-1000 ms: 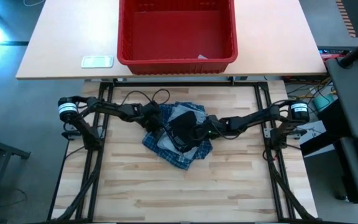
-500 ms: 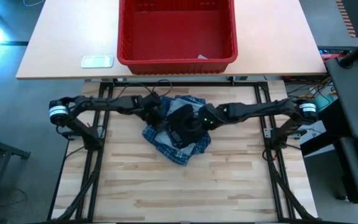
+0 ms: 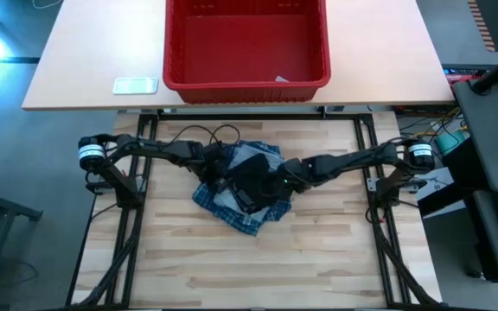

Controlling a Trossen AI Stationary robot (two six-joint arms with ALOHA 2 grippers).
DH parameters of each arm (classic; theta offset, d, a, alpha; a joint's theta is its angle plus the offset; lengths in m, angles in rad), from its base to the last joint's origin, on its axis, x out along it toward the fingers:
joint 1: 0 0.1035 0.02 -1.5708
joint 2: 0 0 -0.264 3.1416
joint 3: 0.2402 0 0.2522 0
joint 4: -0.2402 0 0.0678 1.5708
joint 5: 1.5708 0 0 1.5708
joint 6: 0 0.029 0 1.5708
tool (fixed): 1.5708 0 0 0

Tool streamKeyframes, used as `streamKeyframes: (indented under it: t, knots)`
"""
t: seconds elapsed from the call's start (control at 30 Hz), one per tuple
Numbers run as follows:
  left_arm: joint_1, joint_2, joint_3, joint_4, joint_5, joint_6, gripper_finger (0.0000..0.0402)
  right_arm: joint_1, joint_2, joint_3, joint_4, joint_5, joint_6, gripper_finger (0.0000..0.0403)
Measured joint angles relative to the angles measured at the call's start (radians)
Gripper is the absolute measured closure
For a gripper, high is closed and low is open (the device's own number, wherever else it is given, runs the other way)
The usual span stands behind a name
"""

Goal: Fold Laundry from Bin
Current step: Adjust the folded clothes

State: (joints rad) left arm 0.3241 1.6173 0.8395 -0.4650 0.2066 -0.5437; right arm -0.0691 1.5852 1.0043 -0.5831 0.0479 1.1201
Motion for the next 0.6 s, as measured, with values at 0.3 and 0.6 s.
streamKeyframes:
  t: [0.3, 0.6]
  knots:
    - [-0.024, -0.004, -0.029, -0.002, 0.015, -0.016, 0.0355, 0.137, -0.022, -0.166, 0.286, -0.005, -0.081, 0.0113]
    - [-0.053, -0.005, -0.055, -0.022, 0.042, -0.035, 0.0363, 0.105, -0.029, -0.486, 0.952, 0.053, 0.080, 0.0124]
